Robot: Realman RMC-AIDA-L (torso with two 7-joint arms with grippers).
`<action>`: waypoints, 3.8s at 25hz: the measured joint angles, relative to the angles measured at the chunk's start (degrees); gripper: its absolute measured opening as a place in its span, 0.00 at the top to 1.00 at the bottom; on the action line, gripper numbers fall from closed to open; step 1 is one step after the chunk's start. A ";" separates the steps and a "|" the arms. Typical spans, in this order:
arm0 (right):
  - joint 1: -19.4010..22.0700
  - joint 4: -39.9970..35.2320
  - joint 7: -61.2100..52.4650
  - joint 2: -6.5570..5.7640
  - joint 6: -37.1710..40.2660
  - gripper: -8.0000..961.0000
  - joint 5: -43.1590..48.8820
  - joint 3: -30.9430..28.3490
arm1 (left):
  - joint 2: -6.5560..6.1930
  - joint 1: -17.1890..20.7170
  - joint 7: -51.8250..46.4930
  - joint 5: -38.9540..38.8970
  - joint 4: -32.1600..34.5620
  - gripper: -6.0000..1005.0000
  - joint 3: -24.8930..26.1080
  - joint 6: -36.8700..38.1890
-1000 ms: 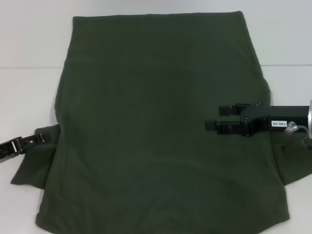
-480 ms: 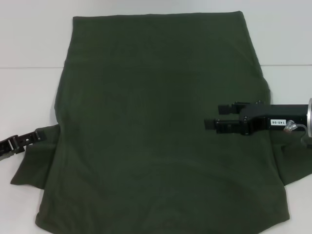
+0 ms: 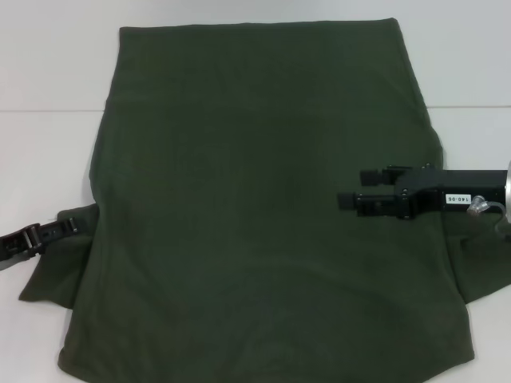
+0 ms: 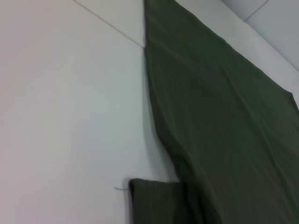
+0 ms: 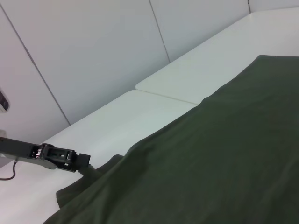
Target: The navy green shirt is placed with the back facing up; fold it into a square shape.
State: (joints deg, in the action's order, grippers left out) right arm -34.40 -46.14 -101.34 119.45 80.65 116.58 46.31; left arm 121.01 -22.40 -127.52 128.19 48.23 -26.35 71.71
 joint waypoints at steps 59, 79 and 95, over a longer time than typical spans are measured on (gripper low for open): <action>-0.39 -0.12 0.00 -0.01 -0.06 0.14 -0.30 -0.25 | -2.00 -1.80 -7.57 5.89 5.81 0.99 0.18 1.04; -0.46 -0.09 0.00 -0.11 -0.93 0.14 -0.16 -0.25 | -4.26 -5.79 -15.54 19.30 10.10 0.98 0.58 0.75; -0.70 -0.04 0.00 0.02 -0.94 0.14 0.02 -0.25 | -6.79 -13.07 -19.66 28.87 12.60 0.97 -2.65 8.10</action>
State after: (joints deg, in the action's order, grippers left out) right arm -35.11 -46.18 -101.34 119.46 79.71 116.60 46.05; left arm 114.21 -35.46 -147.17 157.07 60.84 -29.00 79.81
